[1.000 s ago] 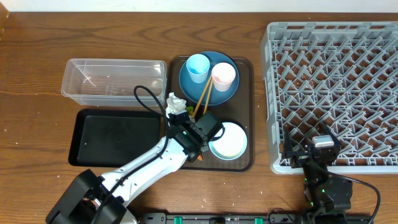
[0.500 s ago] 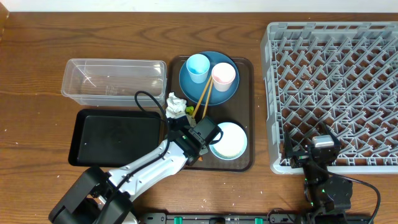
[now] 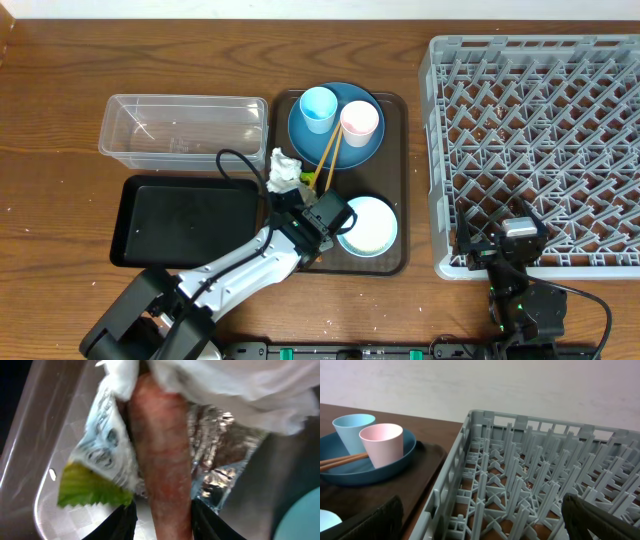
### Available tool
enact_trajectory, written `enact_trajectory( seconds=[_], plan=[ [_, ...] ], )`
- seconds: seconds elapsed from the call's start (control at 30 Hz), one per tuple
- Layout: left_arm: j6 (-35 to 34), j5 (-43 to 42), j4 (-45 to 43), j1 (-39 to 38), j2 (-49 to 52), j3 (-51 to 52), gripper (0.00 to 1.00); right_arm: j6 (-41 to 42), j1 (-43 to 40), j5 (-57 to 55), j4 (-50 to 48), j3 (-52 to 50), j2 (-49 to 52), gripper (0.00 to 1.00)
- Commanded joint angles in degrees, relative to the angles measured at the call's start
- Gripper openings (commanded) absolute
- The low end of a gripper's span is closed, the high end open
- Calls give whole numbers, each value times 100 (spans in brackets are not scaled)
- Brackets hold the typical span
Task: Sort waste into correct bins and load items into the dishwasher rack
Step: 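Lower the left gripper and close it on the carrot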
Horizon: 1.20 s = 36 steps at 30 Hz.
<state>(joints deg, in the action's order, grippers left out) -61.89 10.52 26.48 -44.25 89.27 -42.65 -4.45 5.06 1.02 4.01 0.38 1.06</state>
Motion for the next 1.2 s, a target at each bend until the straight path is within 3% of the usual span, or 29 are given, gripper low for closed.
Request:
enact_trajectory(
  seconds=[0.0,0.57,0.7,0.87,1.17],
  plan=[
    [-107,-63,-7,15,74,57,38,-13,-15,-39,26,-7,-4,99],
    [-361,-109,-28,4,507,57,37,-13,-15,-39,26,-7,-4,99],
    [-358,-175,-31,4,494,55,26,-13,-15,-39,26,-7,-4,99],
    [-356,-413,-33,4,450,52,19,-13,-15,-39,24,-7,-4,99],
    [-57,-404,-2,4,-339,52,15,-13,-15,-39,26,-7,-4,99]
  ],
)
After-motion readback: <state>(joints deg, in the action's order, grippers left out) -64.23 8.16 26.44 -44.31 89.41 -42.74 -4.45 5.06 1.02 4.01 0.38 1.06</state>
